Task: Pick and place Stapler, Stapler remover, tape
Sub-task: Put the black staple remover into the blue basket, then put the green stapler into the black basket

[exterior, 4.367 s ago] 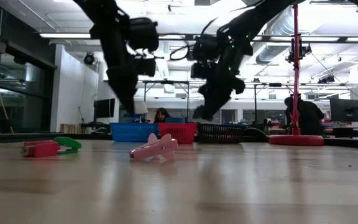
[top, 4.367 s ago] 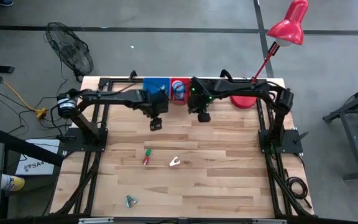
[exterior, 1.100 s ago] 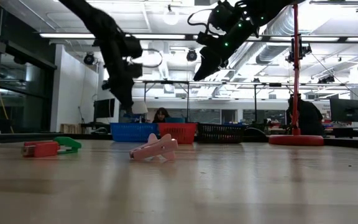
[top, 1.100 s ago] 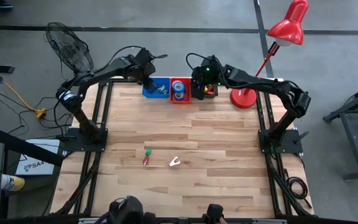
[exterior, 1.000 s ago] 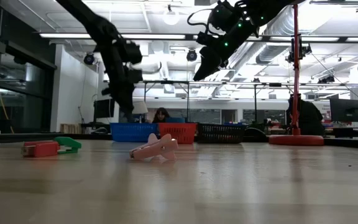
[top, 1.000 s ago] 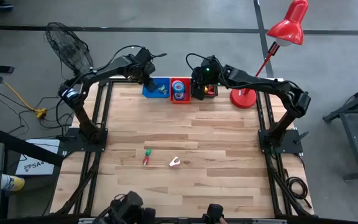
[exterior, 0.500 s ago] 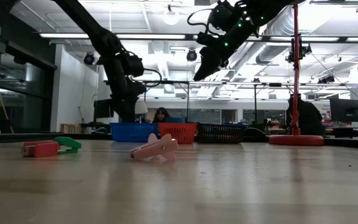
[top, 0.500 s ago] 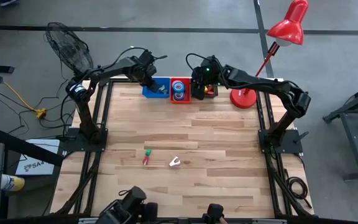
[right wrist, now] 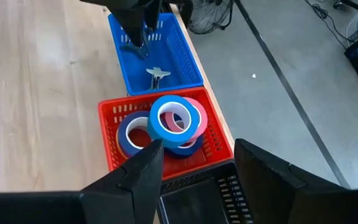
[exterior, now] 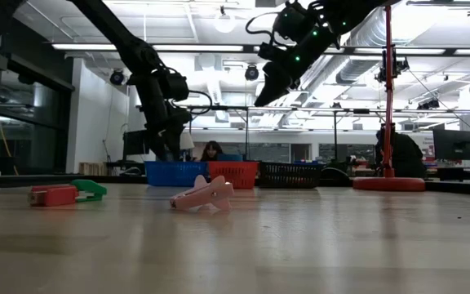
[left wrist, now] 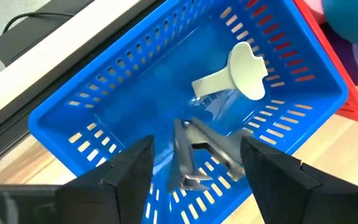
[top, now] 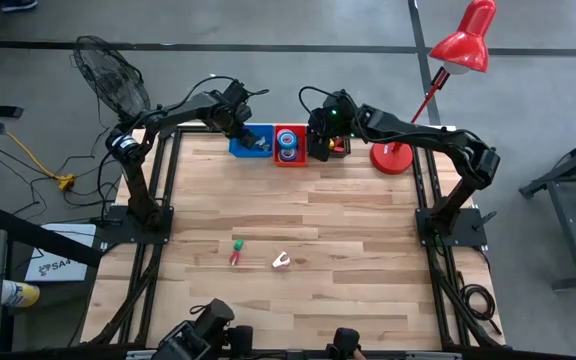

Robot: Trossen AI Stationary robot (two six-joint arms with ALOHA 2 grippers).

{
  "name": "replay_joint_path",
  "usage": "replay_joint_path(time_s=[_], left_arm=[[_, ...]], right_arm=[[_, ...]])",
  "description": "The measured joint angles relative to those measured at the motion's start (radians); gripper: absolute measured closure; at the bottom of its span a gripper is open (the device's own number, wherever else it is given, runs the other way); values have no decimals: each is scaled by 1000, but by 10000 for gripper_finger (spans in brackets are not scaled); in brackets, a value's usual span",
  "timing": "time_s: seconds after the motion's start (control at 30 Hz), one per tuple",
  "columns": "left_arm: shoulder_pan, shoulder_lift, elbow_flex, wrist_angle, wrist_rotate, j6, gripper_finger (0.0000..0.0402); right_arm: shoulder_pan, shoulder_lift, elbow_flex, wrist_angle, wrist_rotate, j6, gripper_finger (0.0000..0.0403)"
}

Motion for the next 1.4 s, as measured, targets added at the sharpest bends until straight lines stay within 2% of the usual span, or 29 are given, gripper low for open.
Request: replay_joint_path(time_s=[0.2, 0.33, 0.57, 0.73, 1.03, 1.27, 1.4], left_arm=[[0, 0, 2, -2, 24, 0, 162], [0, 0, 50, -52, 18, 36, 162], [-9, -7, 202, -298, -83, 117, 162], [-48, -62, 229, -413, -165, 130, 162], [-142, -185, 229, -593, -305, 36, 162], [-264, -226, 229, -749, -392, -128, 162], [-348, -226, 228, -813, -409, -231, 162]], right_arm=[[0, 0, 0, -17, -1, 0, 214], [0, 0, 0, -33, -1, 0, 213], [-1, -2, 0, -39, 0, 1, 213], [-8, -10, 0, -53, -3, 9, 214], [-37, -65, 0, -60, -51, 11, 214], [-51, -101, 0, -81, -85, 1, 213], [-53, -107, 0, -112, -94, -7, 214]])
